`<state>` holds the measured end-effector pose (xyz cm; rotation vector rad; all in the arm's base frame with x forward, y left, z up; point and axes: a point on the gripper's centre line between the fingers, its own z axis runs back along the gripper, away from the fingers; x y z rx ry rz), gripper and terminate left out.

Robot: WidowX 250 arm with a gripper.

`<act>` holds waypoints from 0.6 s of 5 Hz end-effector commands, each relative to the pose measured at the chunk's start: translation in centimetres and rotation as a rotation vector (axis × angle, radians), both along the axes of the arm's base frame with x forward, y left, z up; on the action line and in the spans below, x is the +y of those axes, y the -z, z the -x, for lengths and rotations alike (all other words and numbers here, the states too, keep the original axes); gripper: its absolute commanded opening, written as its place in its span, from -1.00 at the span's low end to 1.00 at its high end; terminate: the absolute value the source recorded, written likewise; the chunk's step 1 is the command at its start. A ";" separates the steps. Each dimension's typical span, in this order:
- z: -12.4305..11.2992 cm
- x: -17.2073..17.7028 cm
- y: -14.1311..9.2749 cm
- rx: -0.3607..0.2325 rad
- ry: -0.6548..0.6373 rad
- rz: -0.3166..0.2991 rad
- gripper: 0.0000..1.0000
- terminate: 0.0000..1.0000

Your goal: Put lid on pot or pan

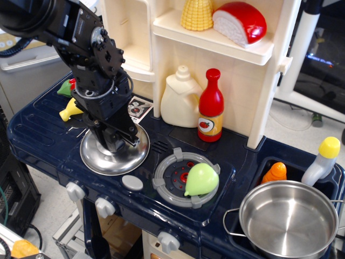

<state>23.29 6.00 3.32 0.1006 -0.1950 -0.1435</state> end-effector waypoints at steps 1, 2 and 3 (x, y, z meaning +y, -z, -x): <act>1.8 -4.2 -4.0 0.033 -0.114 -0.032 -1.00 -1.00; 3.9 -8.2 -6.8 0.068 -0.240 -0.030 -1.00 -1.00; 4.0 -11.8 -6.8 0.148 -0.326 0.103 -1.00 -1.00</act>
